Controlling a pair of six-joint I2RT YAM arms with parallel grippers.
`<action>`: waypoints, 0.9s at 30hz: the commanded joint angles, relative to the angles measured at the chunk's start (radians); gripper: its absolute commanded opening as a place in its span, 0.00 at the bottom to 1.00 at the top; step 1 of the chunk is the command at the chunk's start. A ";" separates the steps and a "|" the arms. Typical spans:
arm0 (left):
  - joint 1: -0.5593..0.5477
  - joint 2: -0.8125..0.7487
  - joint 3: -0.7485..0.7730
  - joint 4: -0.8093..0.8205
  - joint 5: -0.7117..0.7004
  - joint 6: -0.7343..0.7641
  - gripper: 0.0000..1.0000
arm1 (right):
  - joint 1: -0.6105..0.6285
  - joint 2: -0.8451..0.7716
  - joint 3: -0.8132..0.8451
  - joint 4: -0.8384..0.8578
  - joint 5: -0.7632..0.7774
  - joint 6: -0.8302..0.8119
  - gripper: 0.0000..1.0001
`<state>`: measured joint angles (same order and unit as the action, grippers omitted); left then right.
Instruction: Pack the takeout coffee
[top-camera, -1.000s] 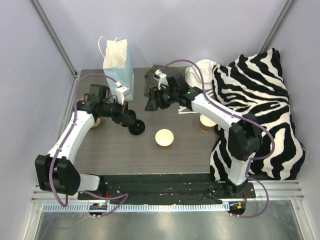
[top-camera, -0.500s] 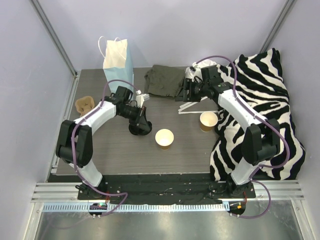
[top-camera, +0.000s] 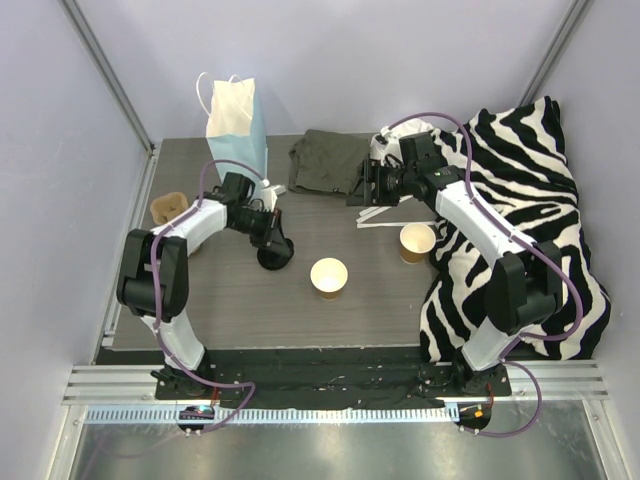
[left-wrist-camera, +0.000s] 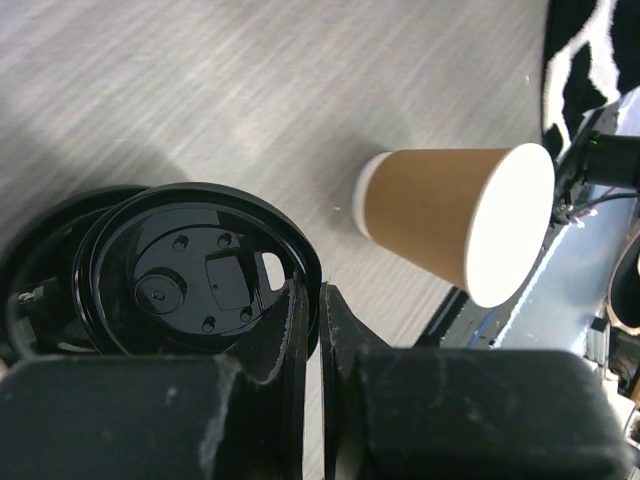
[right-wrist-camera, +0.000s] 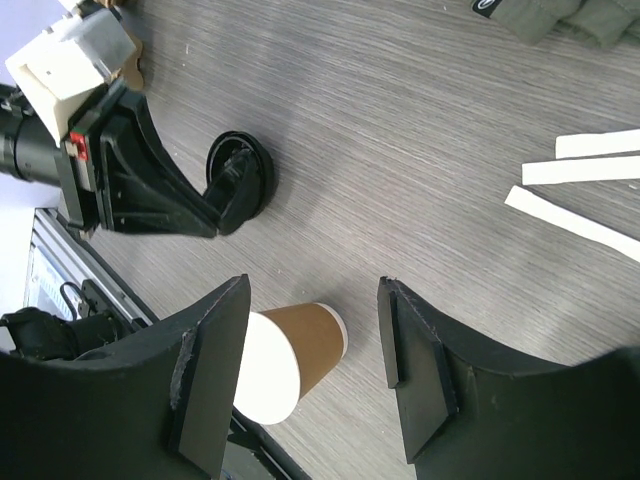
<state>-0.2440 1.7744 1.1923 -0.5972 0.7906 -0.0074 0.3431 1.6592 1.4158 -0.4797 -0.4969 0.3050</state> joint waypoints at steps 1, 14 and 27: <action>0.038 0.006 0.001 0.007 0.002 0.056 0.00 | -0.003 -0.032 0.002 0.026 -0.006 -0.010 0.62; 0.181 0.040 0.026 -0.081 -0.112 0.198 0.00 | -0.004 -0.015 0.011 0.024 -0.008 -0.004 0.62; 0.278 0.024 0.210 -0.242 -0.121 0.319 0.00 | -0.004 0.001 0.035 0.018 -0.028 -0.014 0.62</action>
<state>0.0265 1.8446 1.3380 -0.7517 0.6025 0.2565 0.3428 1.6611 1.4151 -0.4797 -0.4995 0.3046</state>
